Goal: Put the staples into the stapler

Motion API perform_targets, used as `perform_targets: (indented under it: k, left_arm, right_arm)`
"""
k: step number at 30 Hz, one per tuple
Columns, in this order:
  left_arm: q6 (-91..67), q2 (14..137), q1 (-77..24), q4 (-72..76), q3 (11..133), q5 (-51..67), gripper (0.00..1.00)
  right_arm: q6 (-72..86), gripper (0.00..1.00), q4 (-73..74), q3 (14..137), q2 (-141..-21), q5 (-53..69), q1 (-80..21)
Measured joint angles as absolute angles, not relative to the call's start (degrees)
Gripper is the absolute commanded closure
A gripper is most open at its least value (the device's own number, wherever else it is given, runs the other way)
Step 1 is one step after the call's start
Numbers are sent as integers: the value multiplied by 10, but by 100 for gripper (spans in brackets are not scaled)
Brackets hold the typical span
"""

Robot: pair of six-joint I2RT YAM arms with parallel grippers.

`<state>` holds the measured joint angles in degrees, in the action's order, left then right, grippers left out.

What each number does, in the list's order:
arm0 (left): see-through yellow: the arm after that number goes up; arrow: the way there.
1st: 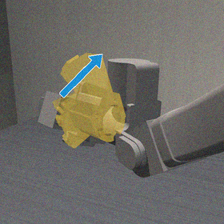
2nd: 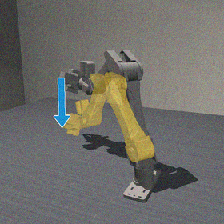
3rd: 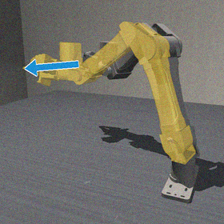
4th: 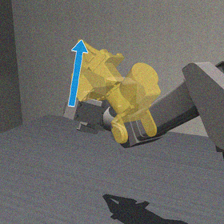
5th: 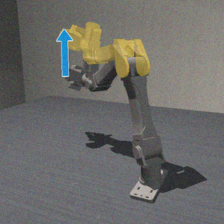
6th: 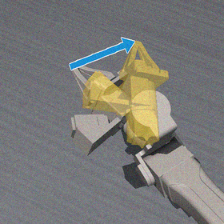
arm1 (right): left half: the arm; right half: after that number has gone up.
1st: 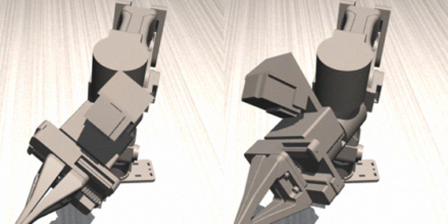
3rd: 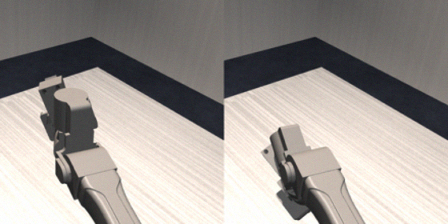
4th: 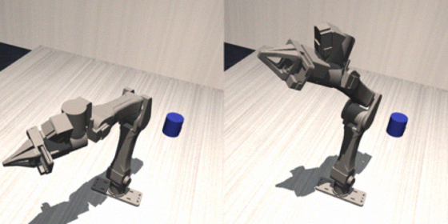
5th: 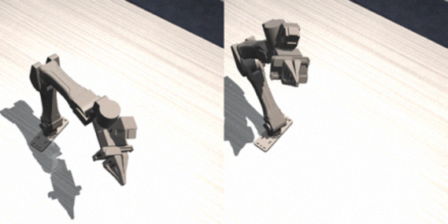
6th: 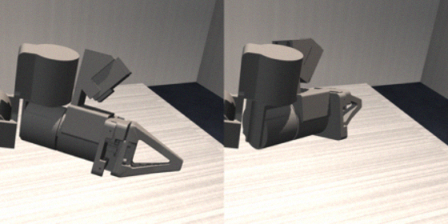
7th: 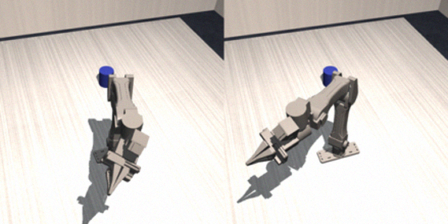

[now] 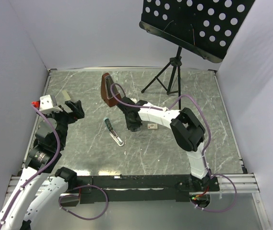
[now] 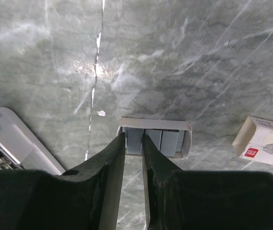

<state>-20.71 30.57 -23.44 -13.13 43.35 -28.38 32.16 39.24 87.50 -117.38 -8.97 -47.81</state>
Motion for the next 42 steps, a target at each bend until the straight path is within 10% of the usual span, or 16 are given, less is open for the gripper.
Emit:
perform_targets:
  k: [42]
  left_arm:
    - [-207,305,-238,-131,433,-284,3]
  right_arm:
    - [312,85,416,892,-1176,-129,-497]
